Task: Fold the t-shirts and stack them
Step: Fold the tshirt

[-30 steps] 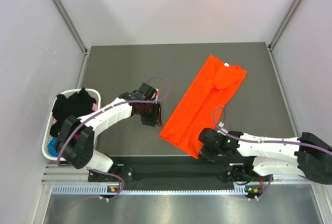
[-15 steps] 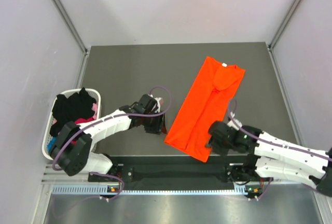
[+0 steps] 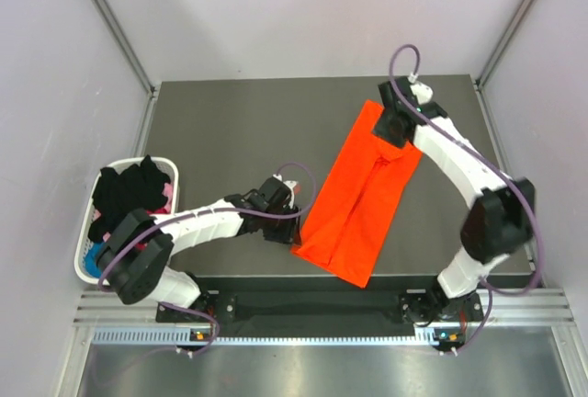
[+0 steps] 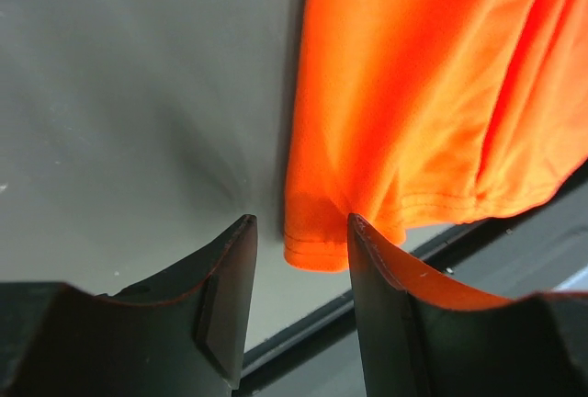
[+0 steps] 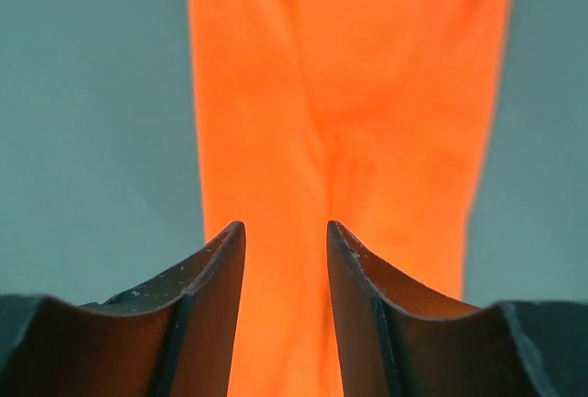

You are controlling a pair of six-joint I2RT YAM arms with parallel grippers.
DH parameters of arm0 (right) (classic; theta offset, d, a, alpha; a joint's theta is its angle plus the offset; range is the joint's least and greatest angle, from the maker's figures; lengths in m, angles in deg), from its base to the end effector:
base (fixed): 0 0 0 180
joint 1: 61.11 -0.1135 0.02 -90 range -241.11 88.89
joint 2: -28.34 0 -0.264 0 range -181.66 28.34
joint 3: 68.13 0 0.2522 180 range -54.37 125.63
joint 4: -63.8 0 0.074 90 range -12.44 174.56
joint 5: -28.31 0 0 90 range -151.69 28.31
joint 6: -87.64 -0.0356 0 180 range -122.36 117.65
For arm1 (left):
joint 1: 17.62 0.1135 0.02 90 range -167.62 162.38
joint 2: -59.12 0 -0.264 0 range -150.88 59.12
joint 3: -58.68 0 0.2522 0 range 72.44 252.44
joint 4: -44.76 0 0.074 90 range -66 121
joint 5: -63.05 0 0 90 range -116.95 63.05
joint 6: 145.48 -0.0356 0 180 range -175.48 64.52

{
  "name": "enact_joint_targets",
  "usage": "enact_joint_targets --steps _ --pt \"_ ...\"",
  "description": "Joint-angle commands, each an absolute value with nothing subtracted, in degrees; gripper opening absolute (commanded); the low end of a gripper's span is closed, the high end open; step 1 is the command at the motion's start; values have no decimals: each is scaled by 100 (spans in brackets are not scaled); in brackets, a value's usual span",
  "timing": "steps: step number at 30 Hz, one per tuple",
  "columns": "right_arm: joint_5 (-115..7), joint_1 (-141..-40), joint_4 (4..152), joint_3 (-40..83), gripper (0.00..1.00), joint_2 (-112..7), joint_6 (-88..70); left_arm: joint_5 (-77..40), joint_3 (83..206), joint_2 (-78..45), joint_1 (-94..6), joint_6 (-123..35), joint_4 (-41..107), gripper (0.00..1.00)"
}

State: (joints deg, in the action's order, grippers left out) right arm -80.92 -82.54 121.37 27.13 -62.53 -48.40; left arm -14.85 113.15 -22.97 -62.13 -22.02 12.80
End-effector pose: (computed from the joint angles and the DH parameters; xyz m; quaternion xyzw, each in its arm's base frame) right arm 0.3207 0.1133 0.3106 0.2509 0.9028 0.0411 0.3470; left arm 0.1818 -0.1891 0.1642 0.1199 0.9525 -0.2432 0.1388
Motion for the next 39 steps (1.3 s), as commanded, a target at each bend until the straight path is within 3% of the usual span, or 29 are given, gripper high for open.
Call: enact_joint_targets --steps 1,13,39 --pt "-8568 -8185 11843 3745 41 -7218 -4235 -1965 11313 -2183 -6314 -2164 1474 49" --pt "-8674 -8150 11307 6470 39 -10268 -4393 -1992 11454 -2385 -6332 -2366 1553 48" --pt "-8340 -7877 10849 6850 36 -11254 -4929 -1561 11278 -2728 -6350 -2392 1957 41"
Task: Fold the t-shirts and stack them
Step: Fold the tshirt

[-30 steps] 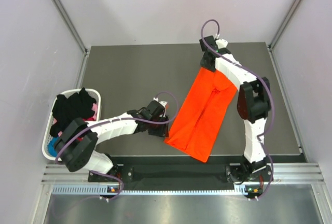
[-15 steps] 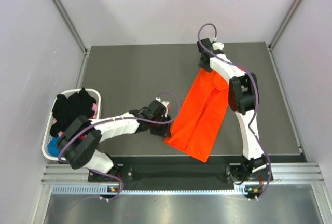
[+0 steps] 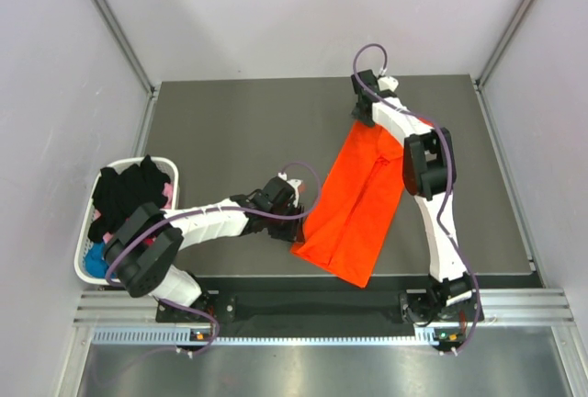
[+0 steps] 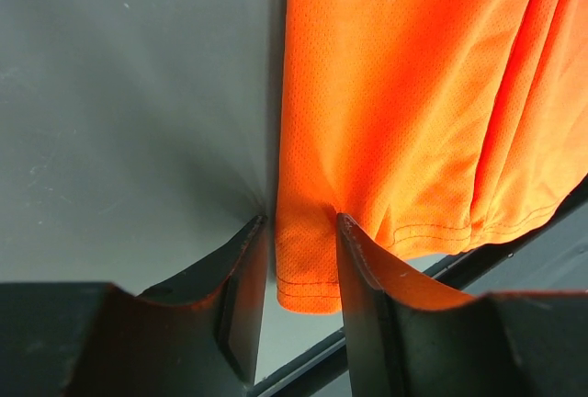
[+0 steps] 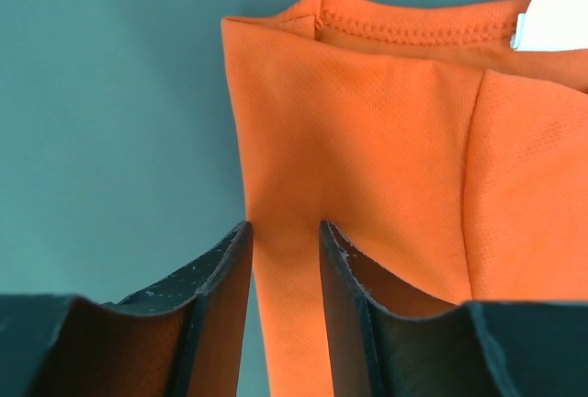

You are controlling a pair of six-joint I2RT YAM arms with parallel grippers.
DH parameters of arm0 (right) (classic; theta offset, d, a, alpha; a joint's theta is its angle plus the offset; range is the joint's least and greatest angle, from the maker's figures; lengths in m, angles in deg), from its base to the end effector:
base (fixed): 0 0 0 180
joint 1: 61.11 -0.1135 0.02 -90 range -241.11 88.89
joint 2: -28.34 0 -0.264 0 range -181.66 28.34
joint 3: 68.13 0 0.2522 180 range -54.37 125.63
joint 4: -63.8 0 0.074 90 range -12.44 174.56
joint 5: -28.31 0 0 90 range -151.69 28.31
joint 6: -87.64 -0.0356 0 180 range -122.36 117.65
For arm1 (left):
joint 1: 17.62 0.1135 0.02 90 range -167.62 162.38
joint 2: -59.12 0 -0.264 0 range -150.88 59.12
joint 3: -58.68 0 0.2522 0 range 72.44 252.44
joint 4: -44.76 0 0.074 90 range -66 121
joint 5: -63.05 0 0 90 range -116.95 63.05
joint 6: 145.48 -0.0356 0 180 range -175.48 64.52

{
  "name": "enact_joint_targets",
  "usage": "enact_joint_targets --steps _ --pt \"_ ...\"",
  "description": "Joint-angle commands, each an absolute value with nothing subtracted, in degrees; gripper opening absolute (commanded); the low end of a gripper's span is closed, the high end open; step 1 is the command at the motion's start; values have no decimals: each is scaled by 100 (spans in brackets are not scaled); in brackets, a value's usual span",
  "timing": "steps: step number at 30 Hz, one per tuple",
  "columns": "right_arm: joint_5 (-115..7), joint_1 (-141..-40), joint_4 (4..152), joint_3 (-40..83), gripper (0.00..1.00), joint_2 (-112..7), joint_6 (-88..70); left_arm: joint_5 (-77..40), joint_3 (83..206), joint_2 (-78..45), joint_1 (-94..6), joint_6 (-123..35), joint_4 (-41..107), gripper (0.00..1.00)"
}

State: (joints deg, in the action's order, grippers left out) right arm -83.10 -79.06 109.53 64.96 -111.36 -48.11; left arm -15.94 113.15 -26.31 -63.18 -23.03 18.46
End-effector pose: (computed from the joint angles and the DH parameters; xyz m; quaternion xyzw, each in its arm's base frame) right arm 0.5152 0.1532 0.1704 0.2816 0.8884 0.0180 0.3622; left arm 0.1871 -0.2005 0.1553 0.1359 0.9457 -0.2481 0.1601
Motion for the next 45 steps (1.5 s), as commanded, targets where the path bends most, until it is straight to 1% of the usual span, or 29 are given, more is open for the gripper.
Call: enact_joint_targets --steps 1,7,11,14,18,21,24,26,27,28,29,30,33,34,37,45 --pt "-8393 -7877 11015 6964 35 -11324 -4946 -1535 11261 -2710 -6341 -2401 1957 40" --pt "-8182 -7877 10780 6973 36 -11395 -4859 -1509 11304 -2693 -6350 -2401 1931 39" --pt "-8401 -7886 11025 7114 36 -11421 -4937 -1544 11383 -2736 -6350 -2471 1852 39" --pt "-8516 -7903 11219 7167 34 -11448 -4999 -1552 11419 -2745 -6341 -2480 1826 38" --pt "-8516 -7895 11307 7211 31 -11518 -4999 -1544 11427 -2728 -6350 -2472 1808 38" --pt "-8376 -7895 11316 7360 23 -11667 -4964 -1526 11419 -2728 -6341 -2445 1773 36" --pt "-8341 -7921 11342 7395 20 -11720 -4938 -1482 11410 -2710 -6350 -2410 1773 33" --pt "-8270 -7912 11254 7395 12 -11755 -4938 -1456 11384 -2719 -6341 -2384 1782 30" --pt "-8200 -7921 11211 7395 5 -11764 -4920 -1456 11383 -2719 -6341 -2375 1790 28" --pt "-8139 -7912 11080 7369 0 -11773 -4911 -1456 11375 -2710 -6341 -2366 1799 26" --pt "-8060 -7921 10965 7352 0 -11773 -4885 -1447 11357 -2710 -6341 -2340 1808 22" --pt "-7894 -7939 10816 7334 0 -11773 -4781 -1447 11357 -2710 -6350 -2331 1817 15" --pt "-7612 -8017 10262 7351 0 -11799 -4631 -1386 11348 -2710 -6341 -2243 1852 5" --pt "-7541 -8053 9930 7360 0 -11799 -4578 -1359 11331 -2693 -6341 -2217 1869 0" --pt "-7321 -8211 9376 7439 0 -11861 -4454 -1376 11278 -2675 -6341 -2050 1887 0" --pt "-7146 -8554 8741 7809 0 -12195 -4568 -1543 10997 -2438 -6341 -1523 1861 0"
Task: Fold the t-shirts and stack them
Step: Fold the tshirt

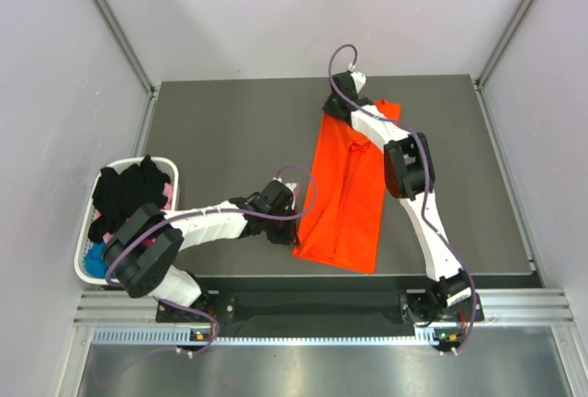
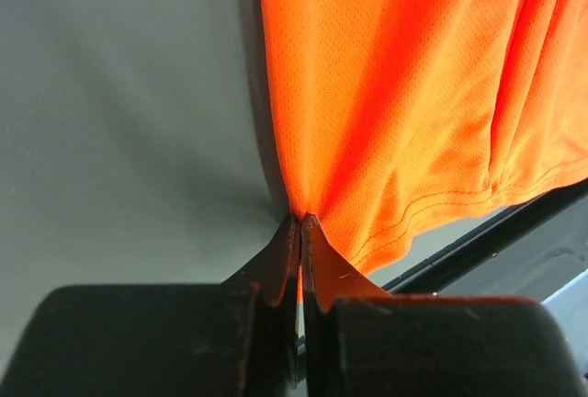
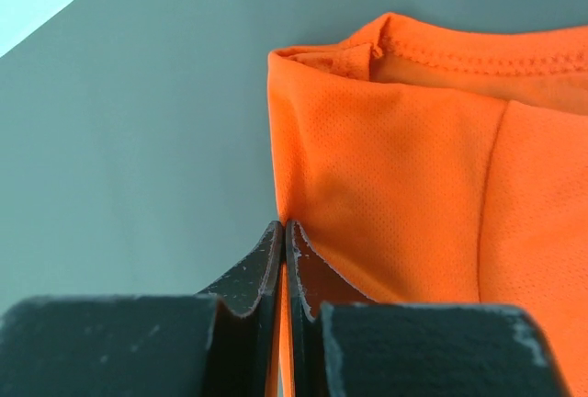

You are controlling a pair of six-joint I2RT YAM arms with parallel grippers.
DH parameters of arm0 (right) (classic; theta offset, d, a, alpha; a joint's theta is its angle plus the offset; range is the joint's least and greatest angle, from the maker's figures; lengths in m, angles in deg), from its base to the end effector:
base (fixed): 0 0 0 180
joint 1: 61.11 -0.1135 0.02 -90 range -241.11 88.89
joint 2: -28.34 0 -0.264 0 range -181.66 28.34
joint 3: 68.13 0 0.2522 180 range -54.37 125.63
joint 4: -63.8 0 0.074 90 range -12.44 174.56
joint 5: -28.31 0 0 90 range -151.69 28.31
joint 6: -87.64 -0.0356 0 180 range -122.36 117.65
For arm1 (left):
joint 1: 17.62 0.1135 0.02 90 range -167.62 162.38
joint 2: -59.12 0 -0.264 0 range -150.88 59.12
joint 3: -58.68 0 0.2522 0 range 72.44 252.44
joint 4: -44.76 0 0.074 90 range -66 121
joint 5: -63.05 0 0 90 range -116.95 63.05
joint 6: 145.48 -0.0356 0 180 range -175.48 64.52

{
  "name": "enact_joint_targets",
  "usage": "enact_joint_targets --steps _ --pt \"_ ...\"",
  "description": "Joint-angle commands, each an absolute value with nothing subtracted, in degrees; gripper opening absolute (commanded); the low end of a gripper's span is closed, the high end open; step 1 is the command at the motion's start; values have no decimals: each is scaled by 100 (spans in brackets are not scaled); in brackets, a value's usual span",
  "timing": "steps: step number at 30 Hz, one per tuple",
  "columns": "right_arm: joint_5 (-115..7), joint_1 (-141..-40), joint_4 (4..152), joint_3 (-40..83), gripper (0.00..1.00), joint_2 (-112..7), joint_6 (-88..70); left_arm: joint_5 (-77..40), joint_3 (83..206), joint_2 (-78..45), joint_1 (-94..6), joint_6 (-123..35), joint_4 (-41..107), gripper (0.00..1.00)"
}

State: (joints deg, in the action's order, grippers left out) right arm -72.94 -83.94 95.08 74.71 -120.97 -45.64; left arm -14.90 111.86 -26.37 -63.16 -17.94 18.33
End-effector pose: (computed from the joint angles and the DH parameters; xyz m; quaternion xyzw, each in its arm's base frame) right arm 0.5407 0.2201 0.1531 0.2011 0.8717 0.1653 0.4153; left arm 0.1830 -0.1971 0.1489 0.0950 0.9534 -0.2533 0.1335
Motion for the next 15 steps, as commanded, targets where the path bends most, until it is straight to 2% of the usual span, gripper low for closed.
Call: enact_joint_targets --steps 1,8,11,12,15 --pt "-7128 -8554 8688 7808 0 -12221 -4586 -1605 10962 -2420 -6341 -1487 1861 0" --pt "-6873 -8668 8442 7887 0 -12292 -4437 -1710 10803 -2192 -6358 -1233 1861 0" --pt "-6732 -8659 8529 7888 12 -12187 -4253 -1833 10891 -2078 -6358 -1180 1625 13" --pt "-6741 -8651 8669 7870 20 -12047 -4209 -1955 11004 -2043 -6350 -1180 1432 24" --pt "-6688 -8581 8766 7503 32 -11513 -4112 -2167 11285 -1832 -6350 -1258 1158 29"
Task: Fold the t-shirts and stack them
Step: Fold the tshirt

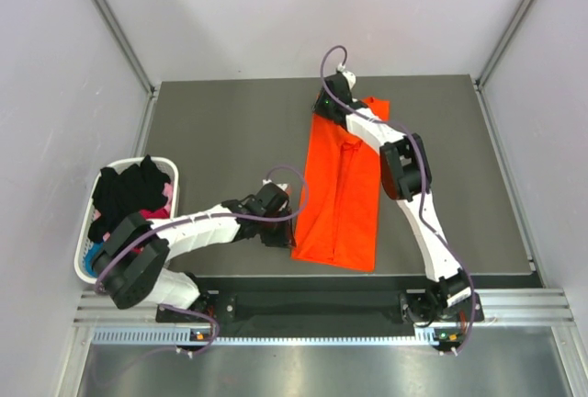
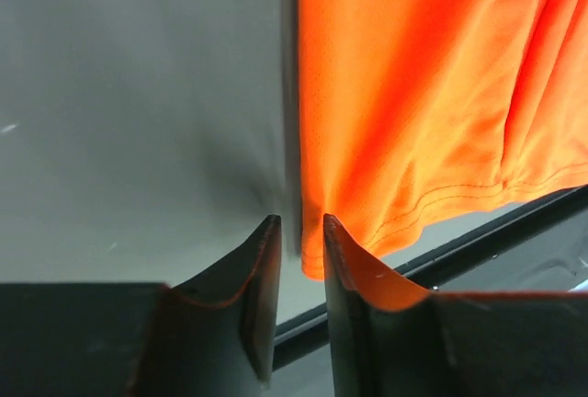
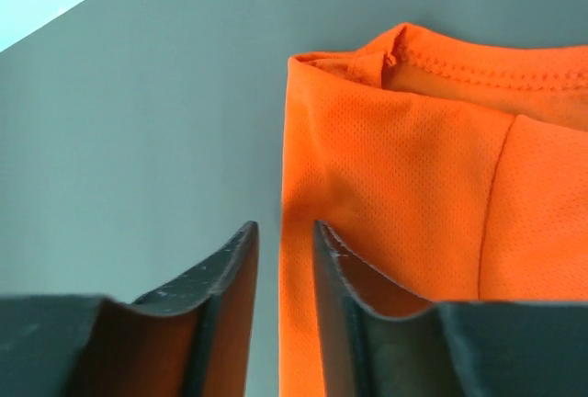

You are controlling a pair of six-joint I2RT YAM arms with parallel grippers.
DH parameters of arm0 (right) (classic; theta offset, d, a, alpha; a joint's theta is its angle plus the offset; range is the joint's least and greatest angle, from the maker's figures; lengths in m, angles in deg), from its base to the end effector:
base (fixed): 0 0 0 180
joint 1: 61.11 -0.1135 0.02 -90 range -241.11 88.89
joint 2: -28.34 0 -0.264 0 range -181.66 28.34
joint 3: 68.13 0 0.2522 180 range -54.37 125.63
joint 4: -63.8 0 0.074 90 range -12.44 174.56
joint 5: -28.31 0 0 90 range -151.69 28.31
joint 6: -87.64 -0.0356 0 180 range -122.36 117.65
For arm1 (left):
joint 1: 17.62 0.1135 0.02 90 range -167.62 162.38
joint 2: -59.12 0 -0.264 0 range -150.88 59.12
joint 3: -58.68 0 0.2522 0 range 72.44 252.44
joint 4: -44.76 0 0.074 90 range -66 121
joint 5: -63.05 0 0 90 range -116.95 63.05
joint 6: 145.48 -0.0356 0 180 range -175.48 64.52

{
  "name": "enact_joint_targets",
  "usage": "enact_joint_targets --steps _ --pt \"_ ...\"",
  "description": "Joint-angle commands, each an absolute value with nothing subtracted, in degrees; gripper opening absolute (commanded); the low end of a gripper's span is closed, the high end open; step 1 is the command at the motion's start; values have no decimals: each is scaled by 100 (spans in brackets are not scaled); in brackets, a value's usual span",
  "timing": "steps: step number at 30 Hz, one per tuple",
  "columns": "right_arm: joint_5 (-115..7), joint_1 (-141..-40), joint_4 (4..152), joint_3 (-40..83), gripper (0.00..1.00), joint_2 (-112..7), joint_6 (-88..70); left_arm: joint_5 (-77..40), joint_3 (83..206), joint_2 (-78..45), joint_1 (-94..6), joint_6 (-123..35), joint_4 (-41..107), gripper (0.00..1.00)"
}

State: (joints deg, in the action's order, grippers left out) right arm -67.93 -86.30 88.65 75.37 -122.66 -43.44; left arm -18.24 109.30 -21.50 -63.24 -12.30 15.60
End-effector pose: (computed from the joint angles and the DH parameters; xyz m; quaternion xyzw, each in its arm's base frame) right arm 0.5386 0.2490 0.1500 0.1469 0.8628 0.2232 0.4292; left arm 0.1720 -0.1834 0.1541 0.0407 0.9606 -0.2378 0.1382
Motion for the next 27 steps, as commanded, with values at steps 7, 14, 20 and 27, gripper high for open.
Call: enact_joint_targets --steps 7,14,20,27 --pt "-6521 -8405 9126 6070 39 -9833 -3954 -2133 11717 -1453 -6350 -1311 841 31" --pt "-6257 -8273 9996 4681 40 -8382 -3743 -1597 12051 -1374 -6358 -1680 990 29" --pt "-5996 -7948 9936 3556 33 -7809 -3628 -1535 12245 -1646 -6455 -1733 1184 28" --pt "-5678 -7552 9497 3465 31 -8247 -3163 -1797 12412 -2297 -6938 -1593 1316 28"
